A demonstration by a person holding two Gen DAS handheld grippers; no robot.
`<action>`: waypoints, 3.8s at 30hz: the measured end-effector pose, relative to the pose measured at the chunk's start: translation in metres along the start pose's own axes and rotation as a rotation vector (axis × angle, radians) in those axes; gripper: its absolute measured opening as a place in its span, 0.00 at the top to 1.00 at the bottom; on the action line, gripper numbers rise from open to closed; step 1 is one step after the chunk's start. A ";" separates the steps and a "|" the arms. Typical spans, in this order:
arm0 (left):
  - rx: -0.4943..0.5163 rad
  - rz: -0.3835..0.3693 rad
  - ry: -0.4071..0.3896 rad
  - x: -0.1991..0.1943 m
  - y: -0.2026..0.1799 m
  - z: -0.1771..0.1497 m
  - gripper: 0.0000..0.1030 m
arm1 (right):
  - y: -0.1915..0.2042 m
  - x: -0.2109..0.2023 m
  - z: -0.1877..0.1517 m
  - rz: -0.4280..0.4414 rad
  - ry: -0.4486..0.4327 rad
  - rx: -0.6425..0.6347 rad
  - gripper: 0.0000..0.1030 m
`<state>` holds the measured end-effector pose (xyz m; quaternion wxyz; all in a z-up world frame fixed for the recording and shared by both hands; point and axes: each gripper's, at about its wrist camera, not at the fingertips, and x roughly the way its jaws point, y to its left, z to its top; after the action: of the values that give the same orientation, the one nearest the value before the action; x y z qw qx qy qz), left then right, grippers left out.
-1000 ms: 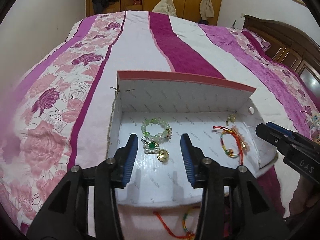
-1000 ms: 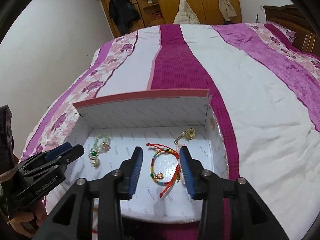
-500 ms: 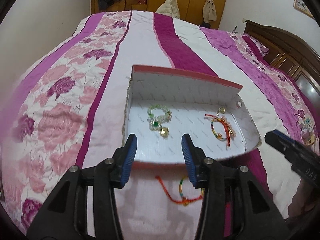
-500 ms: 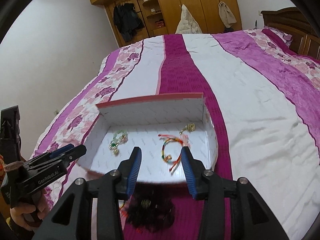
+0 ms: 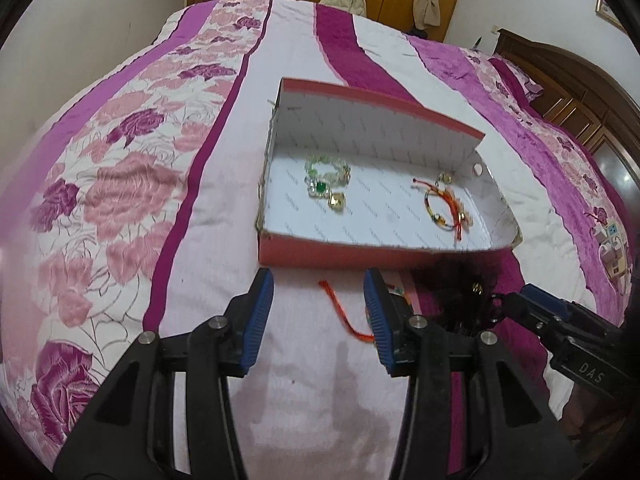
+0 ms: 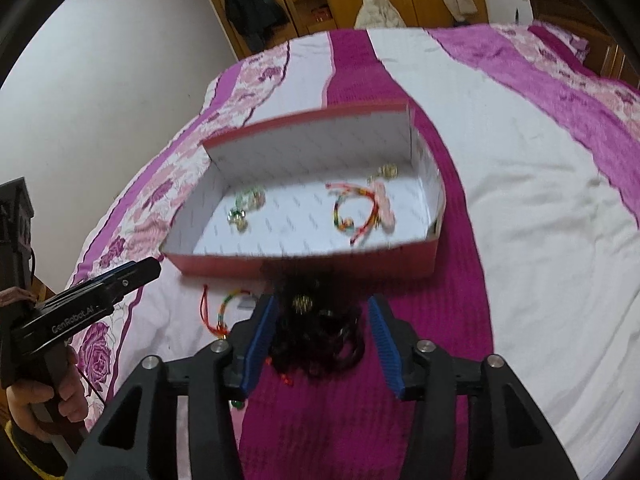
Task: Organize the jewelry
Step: 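Withdraw both tools and grasp the black feather hair clip with the right tool, then grasp the rainbow bead bracelet with the left tool while the right tool lifts the feather clip, then carry the bracelet and feather clip into the box and open both tools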
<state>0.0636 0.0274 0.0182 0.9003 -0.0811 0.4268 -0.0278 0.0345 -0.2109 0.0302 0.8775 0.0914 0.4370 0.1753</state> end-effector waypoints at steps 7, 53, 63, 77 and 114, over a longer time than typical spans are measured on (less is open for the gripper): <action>0.013 0.006 0.022 0.004 -0.002 -0.009 0.62 | 0.005 0.019 -0.006 -0.009 0.062 0.013 0.41; 0.071 -0.012 0.105 0.054 -0.045 -0.036 1.00 | -0.047 -0.031 -0.020 -0.034 -0.077 0.095 0.41; 0.053 -0.069 0.069 0.030 -0.038 -0.034 1.00 | -0.048 -0.034 -0.026 -0.031 -0.079 0.103 0.41; 0.048 -0.086 -0.082 -0.026 -0.040 -0.018 1.00 | -0.031 -0.054 -0.025 -0.018 -0.123 0.058 0.41; 0.091 -0.005 -0.376 -0.017 -0.039 0.068 1.00 | 0.003 -0.024 0.077 -0.026 -0.327 -0.083 0.41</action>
<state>0.1062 -0.0003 0.0797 0.9668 -0.0450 0.2493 -0.0335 0.0815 -0.2185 0.0949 0.9421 0.0768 0.2821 0.1644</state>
